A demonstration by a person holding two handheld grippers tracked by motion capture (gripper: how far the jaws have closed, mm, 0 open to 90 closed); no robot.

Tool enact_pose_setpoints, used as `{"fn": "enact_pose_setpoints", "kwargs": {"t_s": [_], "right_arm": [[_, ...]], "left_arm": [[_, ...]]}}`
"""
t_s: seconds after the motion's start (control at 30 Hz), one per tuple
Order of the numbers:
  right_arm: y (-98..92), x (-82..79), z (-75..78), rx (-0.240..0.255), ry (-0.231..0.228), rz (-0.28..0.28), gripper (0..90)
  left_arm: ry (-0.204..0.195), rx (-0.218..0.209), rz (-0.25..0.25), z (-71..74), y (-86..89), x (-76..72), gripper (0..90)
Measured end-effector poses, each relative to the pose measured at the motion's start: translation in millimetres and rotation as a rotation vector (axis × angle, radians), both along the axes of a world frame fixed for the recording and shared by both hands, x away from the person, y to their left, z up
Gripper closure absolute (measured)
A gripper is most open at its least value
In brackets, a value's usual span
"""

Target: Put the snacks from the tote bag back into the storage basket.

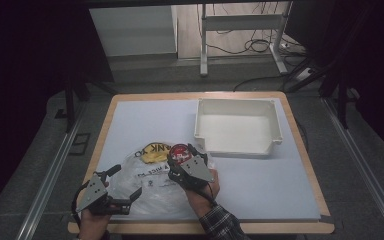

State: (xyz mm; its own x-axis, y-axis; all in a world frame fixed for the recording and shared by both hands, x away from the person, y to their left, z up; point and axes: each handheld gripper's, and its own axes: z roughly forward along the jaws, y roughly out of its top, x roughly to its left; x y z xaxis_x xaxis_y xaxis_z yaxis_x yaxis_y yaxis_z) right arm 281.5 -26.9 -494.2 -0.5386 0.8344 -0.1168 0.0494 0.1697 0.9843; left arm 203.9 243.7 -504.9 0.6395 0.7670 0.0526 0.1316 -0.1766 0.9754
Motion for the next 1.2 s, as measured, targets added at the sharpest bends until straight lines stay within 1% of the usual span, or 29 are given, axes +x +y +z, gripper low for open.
{"fn": "enact_pose_setpoints", "kwargs": {"t_s": [0.37,0.6,0.93,1.2], "right_arm": [[-12.5,-1.6,6.2,0.008,0.003,-0.016,27.5],[-22.4,-3.2,11.8,0.017,-0.003,-0.027,27.5],[-40.0,-3.1,21.2,0.042,-0.009,-0.061,27.5],[-56.1,0.7,26.0,0.055,-0.012,-0.098,27.5]], "left_arm": [[0.001,0.001,0.0,-0.1,-0.1,0.1,0.7],[0.002,-0.001,0.001,-0.2,-0.3,0.1,0.7],[0.002,-0.001,0.001,-0.3,-0.4,0.4,0.7],[0.003,0.0,0.001,-0.5,-0.5,0.8,0.7]]}}
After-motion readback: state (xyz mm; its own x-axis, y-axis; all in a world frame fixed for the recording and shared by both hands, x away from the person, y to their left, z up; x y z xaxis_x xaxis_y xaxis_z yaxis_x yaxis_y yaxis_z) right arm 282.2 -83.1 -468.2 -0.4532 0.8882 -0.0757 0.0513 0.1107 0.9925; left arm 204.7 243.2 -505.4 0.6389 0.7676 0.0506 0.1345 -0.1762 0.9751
